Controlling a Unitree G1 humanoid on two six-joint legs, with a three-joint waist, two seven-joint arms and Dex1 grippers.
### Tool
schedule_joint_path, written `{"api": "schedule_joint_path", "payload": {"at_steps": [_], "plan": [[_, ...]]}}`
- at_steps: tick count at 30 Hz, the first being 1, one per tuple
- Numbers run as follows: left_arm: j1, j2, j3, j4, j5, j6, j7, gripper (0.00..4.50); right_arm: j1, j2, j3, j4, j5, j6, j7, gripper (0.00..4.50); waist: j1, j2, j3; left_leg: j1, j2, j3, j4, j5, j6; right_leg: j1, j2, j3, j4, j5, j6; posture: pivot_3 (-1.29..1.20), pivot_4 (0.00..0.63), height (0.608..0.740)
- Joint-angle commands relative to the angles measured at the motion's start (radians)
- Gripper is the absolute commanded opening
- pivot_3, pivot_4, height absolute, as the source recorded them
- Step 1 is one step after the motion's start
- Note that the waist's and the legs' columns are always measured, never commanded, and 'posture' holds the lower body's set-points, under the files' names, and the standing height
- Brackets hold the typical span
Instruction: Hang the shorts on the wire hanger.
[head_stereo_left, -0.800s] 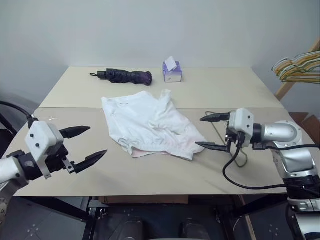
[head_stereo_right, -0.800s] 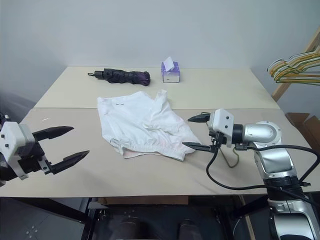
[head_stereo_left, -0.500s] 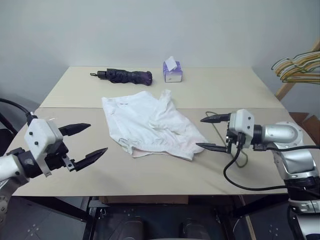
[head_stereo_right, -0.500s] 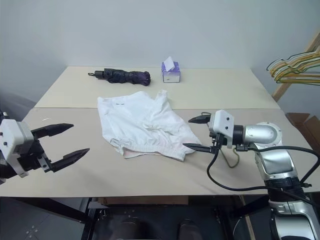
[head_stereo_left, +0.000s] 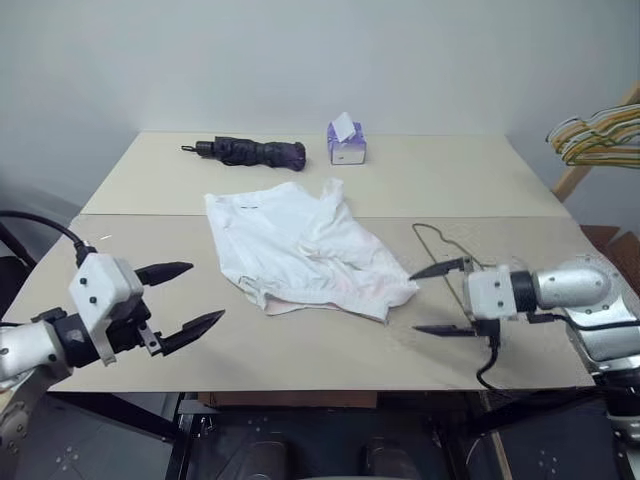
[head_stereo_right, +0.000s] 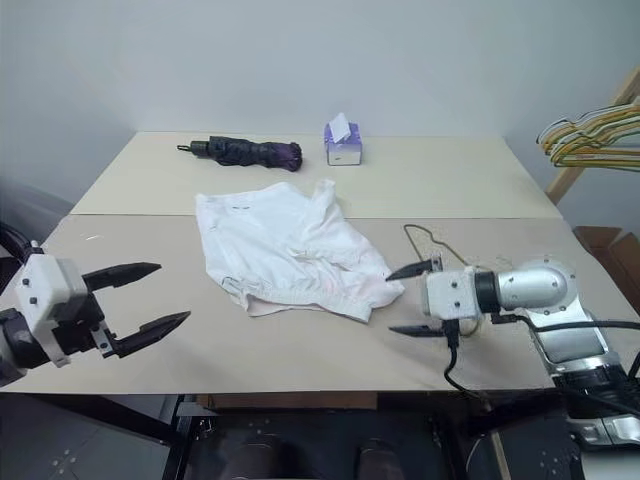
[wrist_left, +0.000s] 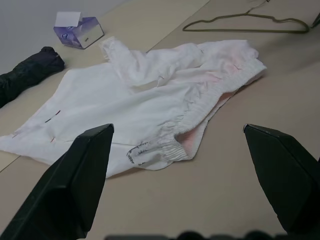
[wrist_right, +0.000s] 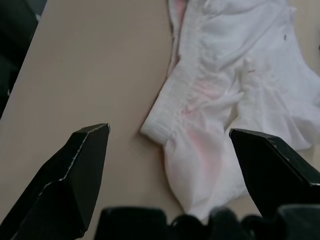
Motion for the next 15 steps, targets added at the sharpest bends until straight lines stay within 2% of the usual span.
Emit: {"api": "schedule_joint_path", "payload": {"at_steps": [1, 4, 9, 15], "plan": [[-0.018, 0.014, -0.016, -0.019, -0.001, -0.021, -0.012, 4.50, -0.018, 0.020, 0.003, 0.036, -0.132, -0.068, -0.130, 4.45, -0.006, 0.000, 0.000, 0.000, 0.001, 0.001, 0.000, 0.000, 0.000, 0.000, 0.001, 0.001, 0.000, 0.000, 0.000, 0.08, 0.057, 0.740], [-0.029, 0.020, -0.034, -0.009, 0.005, -0.025, -0.021, 4.50, -0.032, 0.055, 0.024, 0.042, -0.207, -0.063, -0.213, 4.45, -0.016, 0.000, 0.000, 0.001, 0.002, 0.001, 0.000, 0.000, 0.000, 0.000, 0.001, 0.001, 0.000, 0.000, -0.001, 0.07, 0.059, 0.740], [-0.049, 0.028, -0.049, 0.002, 0.009, -0.027, -0.034, 4.50, 0.021, 0.094, 0.054, -0.177, -0.155, 0.145, -0.201, 4.45, -0.022, 0.000, 0.000, -0.001, 0.003, -0.001, 0.000, 0.000, 0.000, -0.001, 0.002, 0.000, 0.000, 0.000, -0.001, 0.07, 0.065, 0.740], [-0.056, 0.030, -0.062, 0.014, 0.015, -0.031, -0.048, 4.50, 0.032, 0.166, 0.152, -0.298, -0.368, 0.386, -0.300, 4.45, -0.022, 0.000, 0.001, 0.000, 0.003, -0.003, 0.000, 0.000, 0.000, -0.001, 0.002, 0.001, 0.000, 0.000, -0.001, 0.06, 0.064, 0.740]]}}
